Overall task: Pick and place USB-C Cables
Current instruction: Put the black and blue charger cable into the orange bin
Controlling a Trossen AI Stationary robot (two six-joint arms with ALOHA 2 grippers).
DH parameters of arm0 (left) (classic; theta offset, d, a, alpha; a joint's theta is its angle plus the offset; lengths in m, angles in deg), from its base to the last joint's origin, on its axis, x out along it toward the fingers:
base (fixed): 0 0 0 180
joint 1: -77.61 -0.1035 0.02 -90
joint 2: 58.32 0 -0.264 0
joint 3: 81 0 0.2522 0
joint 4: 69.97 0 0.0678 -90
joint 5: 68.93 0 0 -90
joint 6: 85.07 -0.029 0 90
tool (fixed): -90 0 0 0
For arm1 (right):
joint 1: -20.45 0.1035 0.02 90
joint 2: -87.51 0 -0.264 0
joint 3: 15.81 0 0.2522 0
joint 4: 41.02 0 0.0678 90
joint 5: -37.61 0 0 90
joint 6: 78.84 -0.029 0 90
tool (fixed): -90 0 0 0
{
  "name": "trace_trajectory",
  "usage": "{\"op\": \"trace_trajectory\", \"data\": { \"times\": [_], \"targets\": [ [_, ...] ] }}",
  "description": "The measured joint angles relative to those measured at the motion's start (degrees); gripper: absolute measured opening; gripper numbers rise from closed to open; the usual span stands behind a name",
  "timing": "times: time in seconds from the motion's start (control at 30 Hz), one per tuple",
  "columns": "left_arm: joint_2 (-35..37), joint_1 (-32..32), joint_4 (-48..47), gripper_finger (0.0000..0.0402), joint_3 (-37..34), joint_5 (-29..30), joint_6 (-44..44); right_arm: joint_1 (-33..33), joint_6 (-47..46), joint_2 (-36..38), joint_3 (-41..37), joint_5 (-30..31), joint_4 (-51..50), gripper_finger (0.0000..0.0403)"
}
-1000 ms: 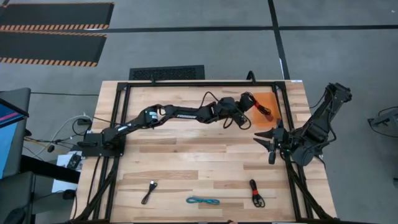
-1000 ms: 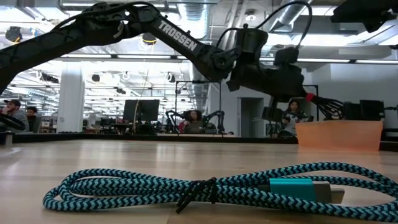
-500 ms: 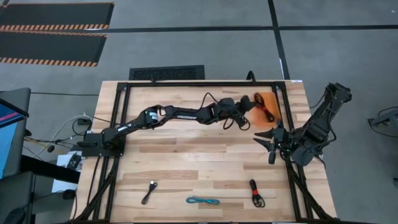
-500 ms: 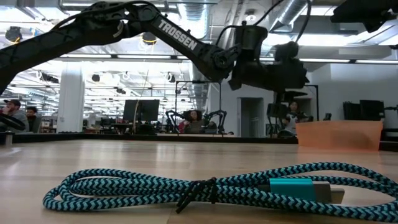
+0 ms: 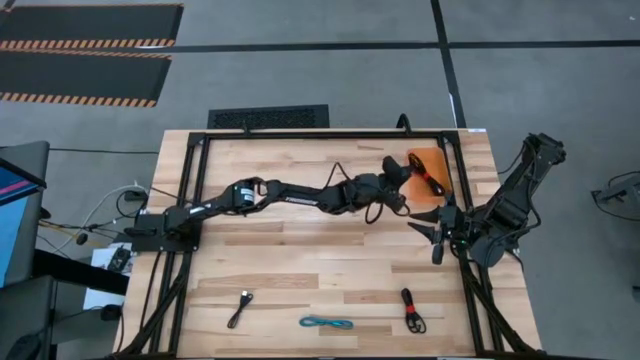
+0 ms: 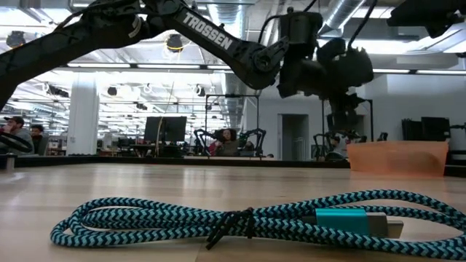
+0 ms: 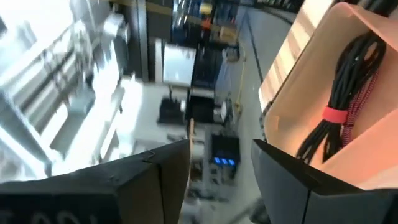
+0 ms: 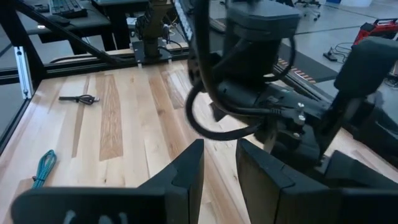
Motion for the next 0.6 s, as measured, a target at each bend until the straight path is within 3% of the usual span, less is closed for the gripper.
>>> {"op": "trace_trajectory", "data": {
  "times": [0.13,0.43,0.6],
  "targets": [
    [0.0,1.2,-1.7,0.0155,0.0,5.7,5.7,0.0,-0.1,0.0,0.0,0.0,0.0,0.0118],
    [0.0,7.1,-6.5,0.011,0.0,6.7,14.1,0.0,-0.4,0.0,0.0,0.0,0.0,0.0118],
    [1.2,9.2,-14.1,0.008,-0.5,11.6,18.6,0.0,-0.4,0.0,0.0,-0.2,-0.1,0.0118]
  ]
}}
